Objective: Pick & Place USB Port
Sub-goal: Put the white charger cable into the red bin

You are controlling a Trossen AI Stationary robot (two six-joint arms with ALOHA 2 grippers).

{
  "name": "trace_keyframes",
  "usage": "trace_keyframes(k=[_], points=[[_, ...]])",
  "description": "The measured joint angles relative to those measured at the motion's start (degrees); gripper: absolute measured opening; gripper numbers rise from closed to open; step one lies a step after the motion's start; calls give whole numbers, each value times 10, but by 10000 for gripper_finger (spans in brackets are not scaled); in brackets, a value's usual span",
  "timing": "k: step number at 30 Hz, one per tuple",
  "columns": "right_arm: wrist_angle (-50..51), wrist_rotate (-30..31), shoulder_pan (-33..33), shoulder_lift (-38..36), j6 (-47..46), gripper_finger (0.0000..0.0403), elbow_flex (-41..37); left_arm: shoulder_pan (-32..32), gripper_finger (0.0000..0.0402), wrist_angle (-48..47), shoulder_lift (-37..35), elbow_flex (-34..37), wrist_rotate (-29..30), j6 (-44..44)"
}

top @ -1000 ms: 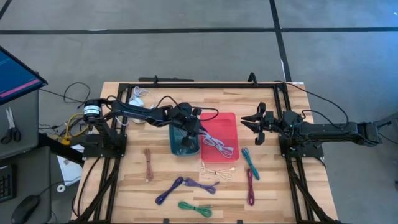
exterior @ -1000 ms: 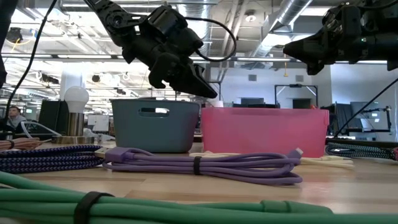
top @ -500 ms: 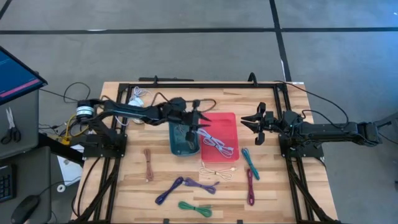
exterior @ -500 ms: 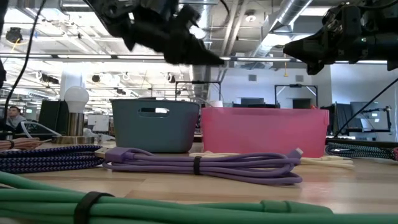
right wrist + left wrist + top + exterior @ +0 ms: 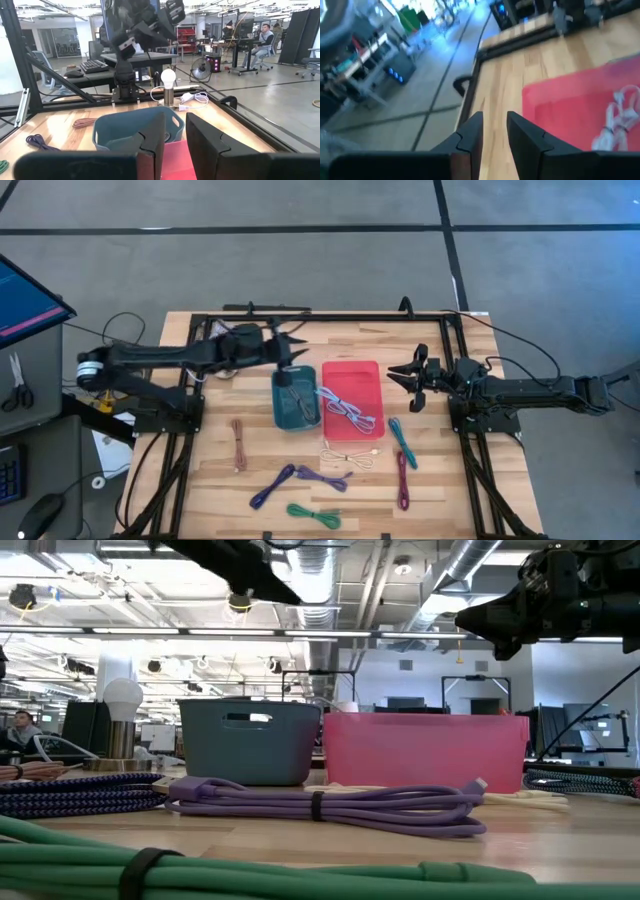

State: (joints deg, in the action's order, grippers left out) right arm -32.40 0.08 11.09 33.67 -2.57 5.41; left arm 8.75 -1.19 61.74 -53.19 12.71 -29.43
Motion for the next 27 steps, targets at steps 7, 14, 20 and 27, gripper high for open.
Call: trace_keyframes(k=[7, 14, 20, 27], points=[[-2, 0, 0, 0, 0, 71, 0, -4, 65, -9, -110, 70, -42, 51], [-10, 0, 0, 0, 0, 71, 0, -4, 17, -9, -218, 165, -62, 106], [-12, 0, 0, 0, 0, 71, 0, -3, 7, -5, -281, 239, -76, 137], [-12, 2, 0, 0, 0, 71, 0, -4, 6, 34, -323, 309, -98, 130]])
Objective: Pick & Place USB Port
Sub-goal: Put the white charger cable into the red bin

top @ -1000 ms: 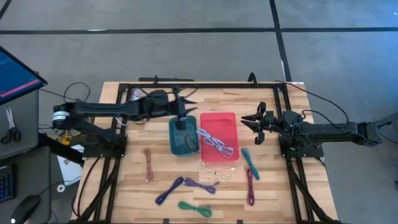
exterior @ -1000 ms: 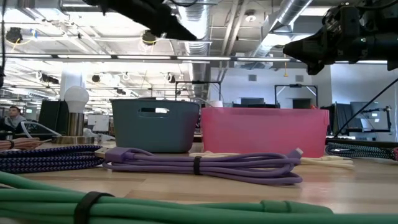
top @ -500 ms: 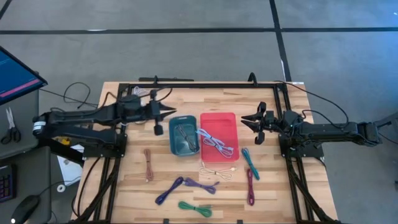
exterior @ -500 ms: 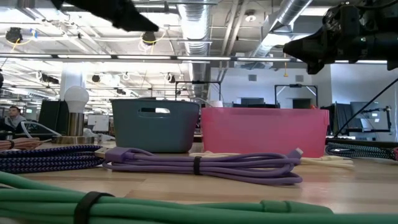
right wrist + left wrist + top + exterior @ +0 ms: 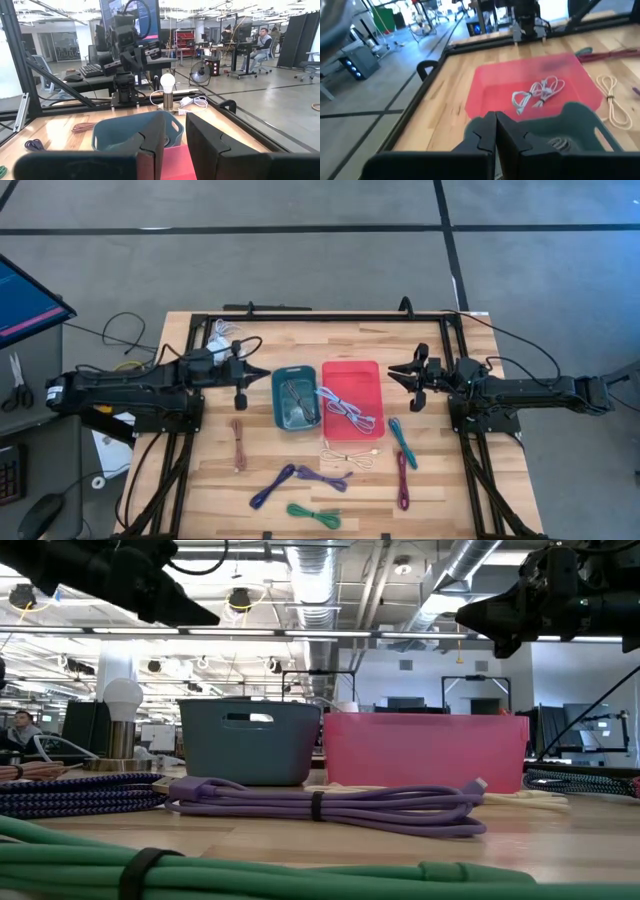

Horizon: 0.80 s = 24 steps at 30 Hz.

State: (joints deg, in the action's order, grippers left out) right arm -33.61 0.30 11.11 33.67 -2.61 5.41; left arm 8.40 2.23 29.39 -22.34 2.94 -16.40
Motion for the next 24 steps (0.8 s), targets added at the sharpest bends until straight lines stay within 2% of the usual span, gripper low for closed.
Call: trace_keyframes(k=[10, 15, 19, 24], points=[[-1, 2, 4, 4, -17, 71, 0, 0, 6, 25, -20, 17, -21, -1], [9, -4, 15, 9, -60, 71, 2, 0, 10, 29, -20, 26, -28, -9], [81, 6, -4, 32, -79, 71, 42, 0, 8, 34, -20, 34, -9, -17], [213, 87, -30, 92, -78, 71, 139, 0, 7, 39, -20, 35, 0, -18]])
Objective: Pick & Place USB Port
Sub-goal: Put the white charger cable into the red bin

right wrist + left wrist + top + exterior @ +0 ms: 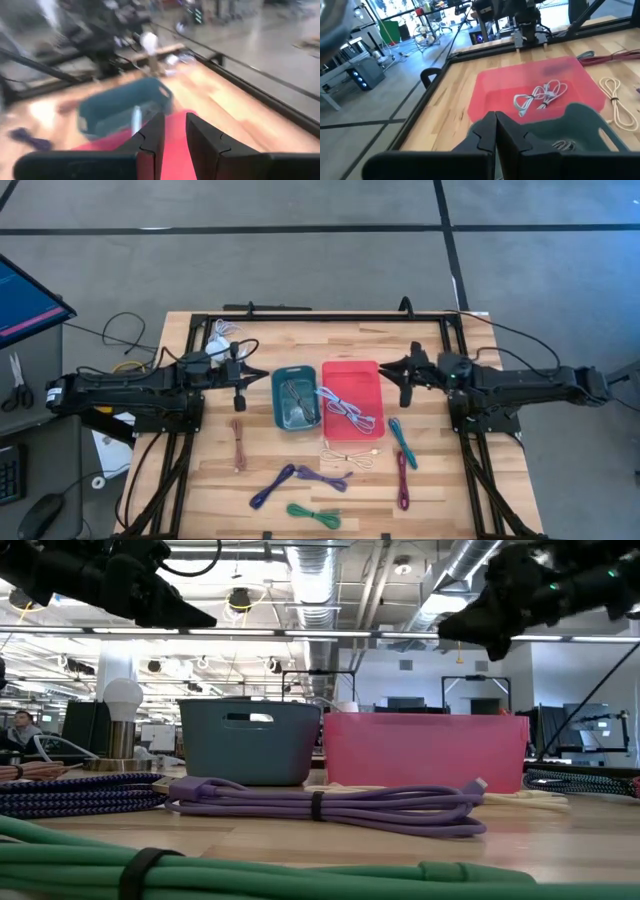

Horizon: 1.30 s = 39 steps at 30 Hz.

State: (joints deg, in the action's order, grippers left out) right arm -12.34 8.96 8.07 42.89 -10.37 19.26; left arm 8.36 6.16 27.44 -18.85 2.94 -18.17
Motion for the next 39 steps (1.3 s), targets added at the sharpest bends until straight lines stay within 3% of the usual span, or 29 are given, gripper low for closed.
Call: trace_keyframes(k=[8, 15, 20, 33, 39], points=[[160, 8, -6, 108, -21, 95, 104, 1, 7, 1, -1, 0, 5, 0], [167, -19, -6, 180, -37, 184, 136, 1, 11, 4, -1, 0, 7, 0], [167, -19, -6, 232, -51, 235, 151, 1, 8, 4, -1, 0, 41, 0], [166, -51, -14, 387, -101, 217, 198, 0, 12, 3, -1, 0, 43, 0], [167, -107, -30, 434, -103, 219, 231, 1, 12, 3, -1, 0, 43, 0]])
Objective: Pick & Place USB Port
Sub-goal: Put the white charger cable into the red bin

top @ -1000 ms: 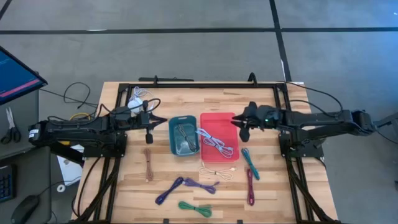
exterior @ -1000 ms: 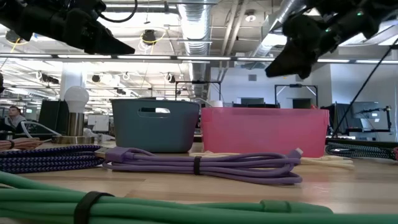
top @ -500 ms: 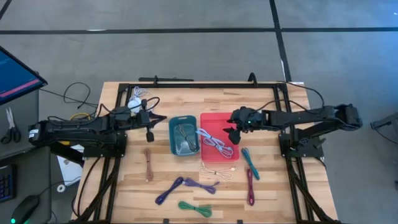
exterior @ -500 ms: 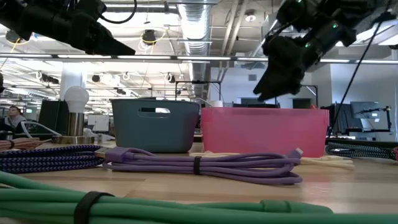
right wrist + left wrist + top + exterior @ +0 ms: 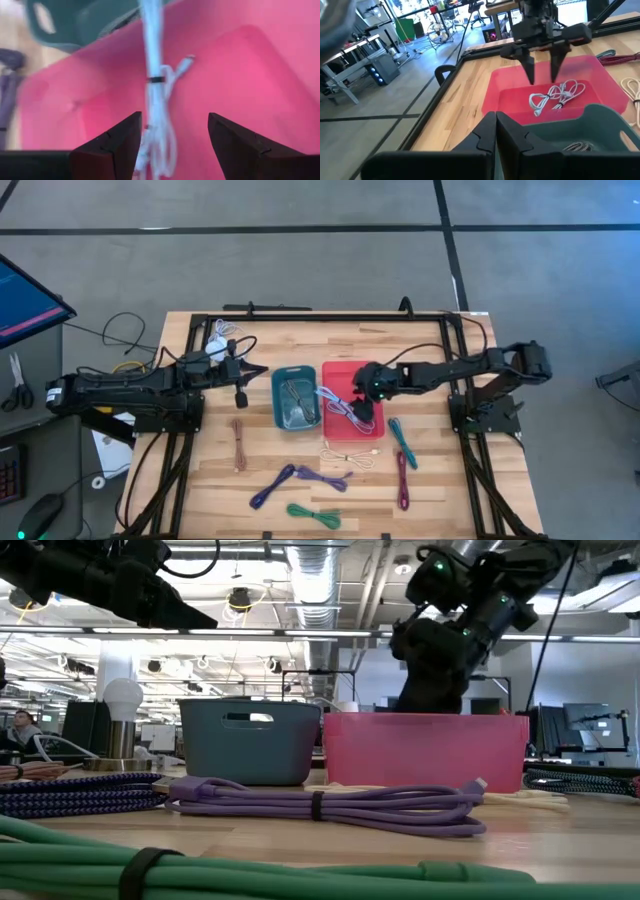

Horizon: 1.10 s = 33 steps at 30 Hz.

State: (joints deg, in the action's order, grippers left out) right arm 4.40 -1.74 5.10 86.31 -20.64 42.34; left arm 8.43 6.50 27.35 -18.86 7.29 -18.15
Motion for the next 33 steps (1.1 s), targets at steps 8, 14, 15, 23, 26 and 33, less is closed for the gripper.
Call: trace_keyframes(k=[8, 14, 15, 23, 26, 33], points=[[-2, -14, -8, 32, 0, 196, 36, 0, 12, 0, 0, 0, 0, 0], [-1, -13, -7, 31, 0, 174, 38, 0, 12, 0, 0, 0, 0, 0], [-1, -13, -7, 31, 0, 171, 38, 0, 12, 0, 0, 0, 0, 0], [-2, -13, -7, 31, 0, 157, 38, 0, 12, 0, 0, 0, 0, 0], [-6, -12, -6, 31, 2, 153, 38, 0, 12, 0, 0, 0, 0, 0], [13, 3, 15, 31, -57, 146, 38, 0, 12, 0, 0, 0, 0, 0]])
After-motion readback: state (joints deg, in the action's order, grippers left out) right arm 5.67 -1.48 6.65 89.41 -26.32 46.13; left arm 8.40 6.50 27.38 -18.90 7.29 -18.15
